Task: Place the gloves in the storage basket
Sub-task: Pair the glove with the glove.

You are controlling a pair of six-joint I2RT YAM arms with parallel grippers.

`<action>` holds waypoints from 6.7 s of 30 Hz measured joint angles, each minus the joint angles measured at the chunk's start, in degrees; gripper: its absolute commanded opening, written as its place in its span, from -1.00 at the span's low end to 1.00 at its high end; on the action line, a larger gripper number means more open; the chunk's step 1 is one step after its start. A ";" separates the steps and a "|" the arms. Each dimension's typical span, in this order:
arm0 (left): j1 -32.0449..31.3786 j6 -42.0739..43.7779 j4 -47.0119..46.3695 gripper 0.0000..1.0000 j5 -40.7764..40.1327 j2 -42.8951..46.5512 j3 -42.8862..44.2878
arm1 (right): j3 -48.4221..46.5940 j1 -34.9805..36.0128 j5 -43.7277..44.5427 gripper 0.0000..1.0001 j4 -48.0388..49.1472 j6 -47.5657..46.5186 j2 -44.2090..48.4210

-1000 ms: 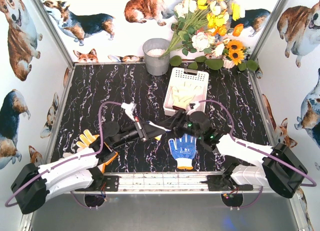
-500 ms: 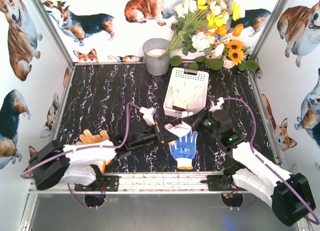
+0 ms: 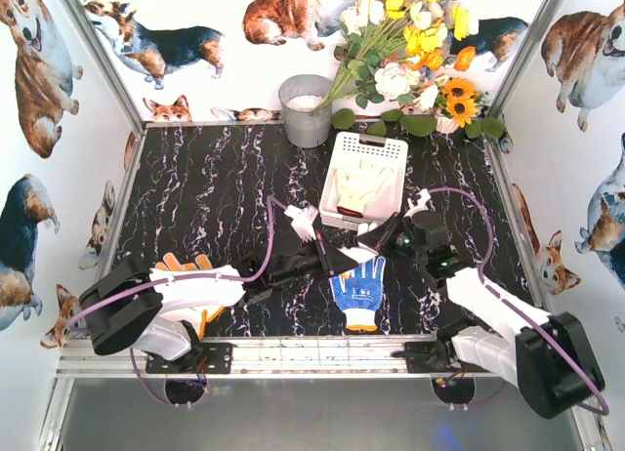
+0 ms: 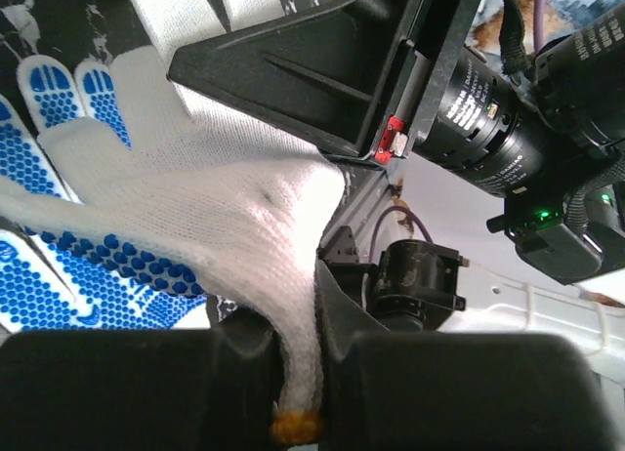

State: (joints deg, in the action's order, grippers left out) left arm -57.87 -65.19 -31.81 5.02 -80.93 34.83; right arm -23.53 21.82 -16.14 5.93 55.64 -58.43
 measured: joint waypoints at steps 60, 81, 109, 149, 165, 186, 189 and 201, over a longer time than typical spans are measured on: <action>-3.34 -1.27 14.75 0.45 6.25 -11.23 3.65 | 2.64 -0.09 -3.72 -1.00 -2.34 -18.25 -9.92; -3.41 -3.37 13.38 -0.09 4.57 -11.76 3.06 | 2.91 -0.09 -4.50 -0.05 -9.20 -15.50 -0.46; 0.11 -3.23 10.10 -0.28 -4.02 -15.08 1.97 | 9.25 -0.11 -0.57 -0.09 -13.03 -11.82 5.90; 0.11 -0.20 18.40 -1.00 -8.00 -10.32 4.15 | 8.74 -0.11 4.26 -1.00 -12.92 -9.62 9.70; 0.11 -0.57 19.28 -1.00 -8.90 -8.13 2.25 | 6.95 -0.09 4.20 -1.00 -11.50 -9.16 4.68; -1.97 -4.00 20.26 -1.00 -8.90 -5.60 0.85 | 6.03 -0.09 4.63 -1.00 -12.35 -9.68 5.99; -2.01 -4.24 20.63 -1.00 -9.27 -5.60 0.79 | 6.03 -0.09 4.66 -1.00 -12.35 -9.88 5.79; -2.05 -2.62 21.53 -1.00 -11.47 -7.48 0.96 | 6.03 -0.09 4.66 -1.00 -11.85 -10.27 2.38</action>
State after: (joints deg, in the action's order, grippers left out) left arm -59.92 -67.81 -10.28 -6.46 -88.40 35.79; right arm -17.50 21.74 -11.49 -5.91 45.36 -56.05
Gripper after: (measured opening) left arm 0.005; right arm 0.059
